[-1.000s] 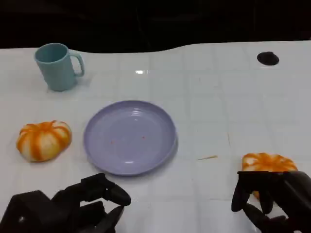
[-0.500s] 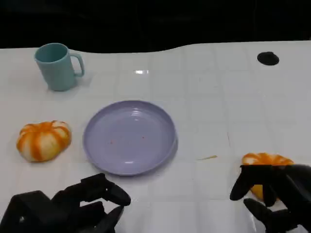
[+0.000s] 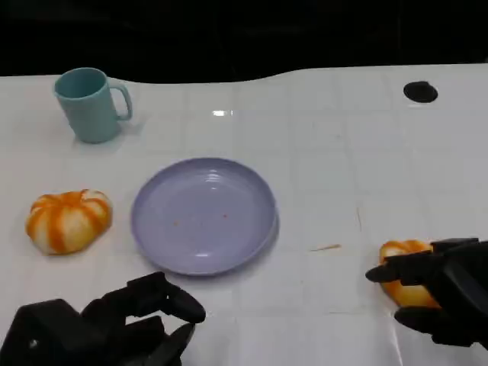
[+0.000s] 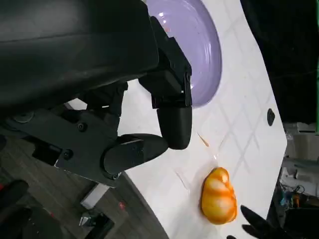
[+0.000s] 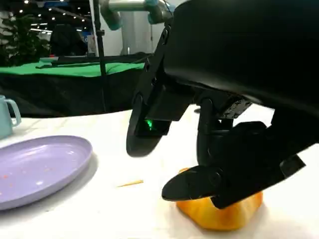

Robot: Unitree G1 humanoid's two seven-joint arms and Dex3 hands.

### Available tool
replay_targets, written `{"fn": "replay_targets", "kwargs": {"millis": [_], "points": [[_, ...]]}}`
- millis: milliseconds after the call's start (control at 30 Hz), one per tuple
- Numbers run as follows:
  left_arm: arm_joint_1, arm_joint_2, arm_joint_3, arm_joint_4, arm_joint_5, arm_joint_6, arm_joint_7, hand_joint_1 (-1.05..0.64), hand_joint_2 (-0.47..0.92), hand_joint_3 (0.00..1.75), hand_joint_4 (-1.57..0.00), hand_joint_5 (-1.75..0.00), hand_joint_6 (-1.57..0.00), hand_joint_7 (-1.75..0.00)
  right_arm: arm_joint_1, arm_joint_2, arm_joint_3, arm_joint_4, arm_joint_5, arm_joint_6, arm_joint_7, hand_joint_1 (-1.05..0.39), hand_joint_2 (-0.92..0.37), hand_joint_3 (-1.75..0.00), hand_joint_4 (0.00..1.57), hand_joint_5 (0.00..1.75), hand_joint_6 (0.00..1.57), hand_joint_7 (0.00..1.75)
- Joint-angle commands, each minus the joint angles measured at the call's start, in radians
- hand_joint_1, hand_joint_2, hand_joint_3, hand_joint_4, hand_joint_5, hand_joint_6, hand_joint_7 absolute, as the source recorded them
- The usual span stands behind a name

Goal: Grasp the bread from the table and place it into the plate.

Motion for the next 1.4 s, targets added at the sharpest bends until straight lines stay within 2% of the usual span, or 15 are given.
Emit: {"fn": "replay_targets", "kwargs": {"millis": [33,133,433,700,900,1100,1400], "points": [[0.004,0.005,0.006,-0.003,-0.002,0.002,0.003,-0.27,0.78,0.67,-0.66,-1.75,-0.62,-1.3,0.007,-0.033,-0.008,-0.047,-0.059,0.031,0.045,-0.49,-0.78,-0.02,0.48,0.33,0.66,0.0],[0.005,0.005,0.005,-0.007,0.002,0.007,0.006,-0.28,0.78,0.67,-0.66,-1.75,-0.62,-1.29,0.007,-0.033,-0.006,-0.071,-0.086,0.057,0.085,-0.51,-0.79,-0.01,0.37,0.27,0.54,0.0],[0.004,0.007,0.001,-0.005,0.009,0.0,0.006,-0.29,0.79,0.66,-0.66,-1.75,-0.62,-1.29,-0.019,-0.037,0.01,-0.094,-0.162,0.116,0.218,-0.55,-0.79,0.0,0.22,0.21,0.36,0.0],[0.004,0.005,0.0,-0.003,0.007,-0.004,0.003,-0.3,0.8,0.64,-0.67,-1.75,-0.62,-1.29,-0.058,-0.031,0.021,-0.048,-0.163,0.152,0.293,-0.49,-0.78,0.0,0.21,0.23,0.33,0.0],[0.009,0.002,-0.002,-0.016,0.003,0.005,0.005,-0.31,0.8,0.64,-0.67,-1.75,-0.63,-1.28,-0.105,-0.03,0.043,0.067,-0.158,0.162,0.263,-0.47,-0.79,0.0,0.24,0.24,0.34,0.01],[0.012,-0.001,-0.005,-0.034,0.004,0.022,0.01,-0.31,0.79,0.64,-0.68,-1.75,-0.63,-1.28,-0.194,-0.018,0.075,0.214,-0.127,0.208,0.286,-0.49,-0.85,-0.02,0.23,0.23,0.35,0.01],[0.016,0.002,-0.008,-0.052,0.011,0.026,0.01,-0.3,0.79,0.65,-0.69,-1.75,-0.63,-1.28,-0.31,-0.007,0.141,0.435,-0.064,0.235,0.23,-0.5,-0.89,-0.02,0.3,0.21,0.41,0.02]]}}
